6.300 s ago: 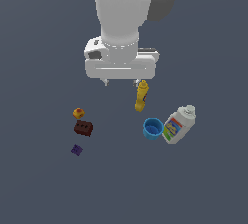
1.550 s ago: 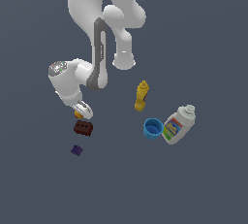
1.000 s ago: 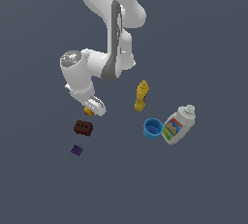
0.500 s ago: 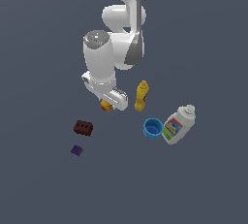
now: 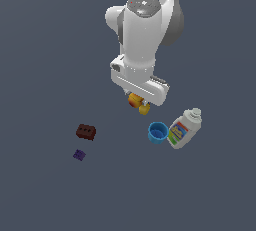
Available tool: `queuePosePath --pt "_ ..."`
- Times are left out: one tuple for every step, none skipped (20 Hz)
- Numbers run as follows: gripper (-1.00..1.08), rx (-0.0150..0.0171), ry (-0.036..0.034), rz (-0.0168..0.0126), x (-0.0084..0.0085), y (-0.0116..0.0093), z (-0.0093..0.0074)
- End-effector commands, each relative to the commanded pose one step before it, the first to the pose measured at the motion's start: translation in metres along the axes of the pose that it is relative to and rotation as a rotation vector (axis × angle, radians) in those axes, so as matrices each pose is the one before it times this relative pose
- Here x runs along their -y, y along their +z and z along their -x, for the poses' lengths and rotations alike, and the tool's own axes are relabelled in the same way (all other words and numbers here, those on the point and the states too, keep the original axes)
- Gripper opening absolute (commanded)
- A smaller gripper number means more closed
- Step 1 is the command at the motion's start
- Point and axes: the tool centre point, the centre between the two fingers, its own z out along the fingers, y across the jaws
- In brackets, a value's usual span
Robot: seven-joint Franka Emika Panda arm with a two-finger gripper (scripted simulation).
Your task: Pick up a designated object from a clutter of objects.
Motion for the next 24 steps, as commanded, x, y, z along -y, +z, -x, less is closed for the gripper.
queuePosePath --pt "-1.0 -0.00044 0.00052 -0.00011 0.02424 -0.02033 0.01196" --pt "-1.0 0.00041 -0.00034 -0.00044 0.00974 -0.00778 0.0045" --pt "-1.0 0.0 0.0 0.0 0.00974 -0.00776 0.00446" --pt "-1.0 0.00043 -0.00029 -0.00045 0.00975 -0.00774 0.00441" --pt "-1.0 0.0 0.0 0.0 0.00977 -0.0077 0.00437" --pt "-1.0 0.00044 -0.00027 -0.00046 0.00962 -0.00758 0.00424" --pt "-1.0 0.00045 -0.00026 -0.00046 0.00918 -0.00721 0.00399" --pt "-1.0 0.0 0.0 0.0 0.00883 -0.00685 0.00379" --pt "-1.0 0.00045 -0.00024 -0.00046 0.00839 -0.00655 0.00353" --pt "-1.0 0.0 0.0 0.0 0.00795 -0.0061 0.0033" --pt "-1.0 0.00045 -0.00023 -0.00047 0.00727 -0.00565 0.00296" --pt "-1.0 0.0 0.0 0.0 0.00674 -0.00513 0.00272" --pt "-1.0 0.00045 -0.00022 -0.00048 0.0061 -0.00474 0.00241" --pt "-1.0 0.0 0.0 0.0 0.00567 -0.00427 0.0022" --pt "-1.0 0.0 0.0 0.0 0.00517 -0.00388 0.00195" --pt "-1.0 0.0 0.0 0.0 0.00472 -0.00352 0.00174" --pt "-1.0 0.00041 -0.00027 -0.00049 0.00423 -0.0033 0.00154" --pt "-1.0 0.0 0.0 0.0 0.00392 -0.0029 0.00139" --pt "-1.0 0.0 0.0 0.0 0.00354 -0.00261 0.00124" --pt "-1.0 0.0 0.0 0.0 0.00316 -0.00233 0.00109" --pt "-1.0 0.0 0.0 0.0 0.0028 -0.00206 0.00094" --pt "-1.0 0.0 0.0 0.0 0.00244 -0.00179 0.00079" --pt "-1.0 0.0 0.0 0.0 0.00209 -0.00152 0.00064" --pt "-1.0 0.0 0.0 0.0 0.00175 -0.00127 0.00049"
